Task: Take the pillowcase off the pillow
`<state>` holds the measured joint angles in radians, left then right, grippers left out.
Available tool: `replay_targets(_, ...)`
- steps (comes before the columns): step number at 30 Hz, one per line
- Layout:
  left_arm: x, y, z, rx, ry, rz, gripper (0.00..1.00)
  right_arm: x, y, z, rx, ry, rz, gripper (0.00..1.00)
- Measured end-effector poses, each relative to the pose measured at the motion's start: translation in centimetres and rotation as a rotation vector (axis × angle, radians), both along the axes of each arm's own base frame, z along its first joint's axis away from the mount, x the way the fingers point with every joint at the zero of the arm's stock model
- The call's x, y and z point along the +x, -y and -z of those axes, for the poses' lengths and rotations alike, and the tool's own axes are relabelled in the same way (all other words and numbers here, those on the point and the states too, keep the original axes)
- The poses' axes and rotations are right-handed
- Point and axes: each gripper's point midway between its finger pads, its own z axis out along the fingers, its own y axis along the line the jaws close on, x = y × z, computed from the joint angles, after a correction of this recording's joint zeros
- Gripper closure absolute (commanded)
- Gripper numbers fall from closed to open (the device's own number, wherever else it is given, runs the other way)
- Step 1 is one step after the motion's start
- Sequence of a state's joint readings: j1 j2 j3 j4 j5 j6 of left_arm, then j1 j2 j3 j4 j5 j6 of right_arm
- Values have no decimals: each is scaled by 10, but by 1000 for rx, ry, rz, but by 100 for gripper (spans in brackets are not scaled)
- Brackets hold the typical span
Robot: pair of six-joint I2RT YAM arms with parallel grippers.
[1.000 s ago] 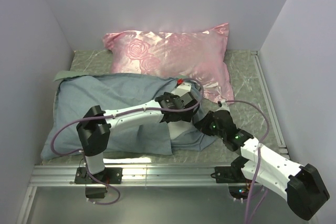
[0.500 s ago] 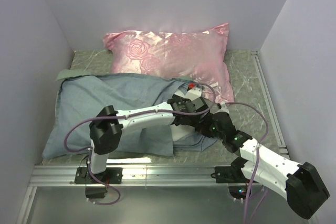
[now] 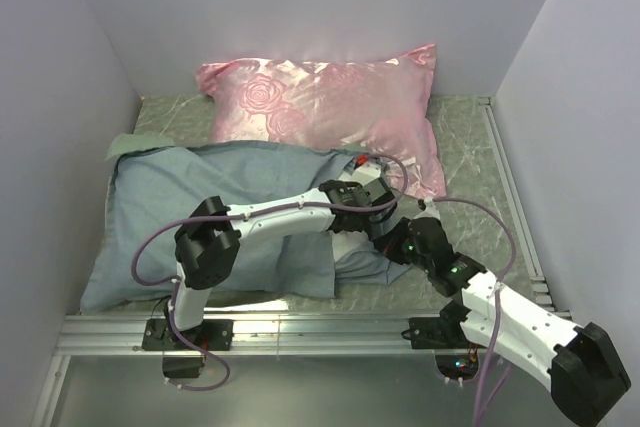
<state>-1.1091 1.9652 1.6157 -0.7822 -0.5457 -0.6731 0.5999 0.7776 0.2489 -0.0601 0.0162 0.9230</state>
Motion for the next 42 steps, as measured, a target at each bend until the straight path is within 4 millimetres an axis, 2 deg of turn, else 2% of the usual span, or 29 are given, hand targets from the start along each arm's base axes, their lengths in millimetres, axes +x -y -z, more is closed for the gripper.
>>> replay_targets(4,8,-3,-19,-51,-16,-17,100,1,-1,-6,15,21,0,100)
replay_targets(10,34,-22,-59,-172,-52,-71,99,5,-3,-26,63,89,5,100)
replay_targets(15,45,-30,-69,-223,-86,-89,99,7,1,-42,79,138,23,100)
replay_targets(21,51,-36,-77,-278,-144,-89,100,6,2,-40,71,132,25,100)
replay_targets(27,67,-44,-112,-377,-182,-80,100,11,-2,-33,59,114,22,100)
replay_targets(28,67,-45,-117,-397,-190,-72,99,12,-3,-31,56,112,24,98)
replay_targets(30,61,-44,-123,-422,-202,-50,100,14,-3,-28,39,96,24,94)
replay_targets(32,47,-46,-125,-448,-191,-21,99,20,-6,-28,5,77,18,92)
replay_targets(35,12,-54,-129,-484,-170,26,99,32,-13,-23,-62,29,1,84)
replay_targets(39,-45,-72,-139,-551,-140,90,99,46,-12,-14,-113,-15,-11,74)
replay_targets(40,-57,-77,-142,-570,-131,105,100,50,-11,-14,-117,-19,-12,63)
replay_targets(41,-67,-82,-143,-585,-130,114,99,54,-10,-16,-116,-19,-11,58)
replay_targets(42,-74,-85,-143,-600,-125,120,99,56,-10,-19,-116,-12,-19,46)
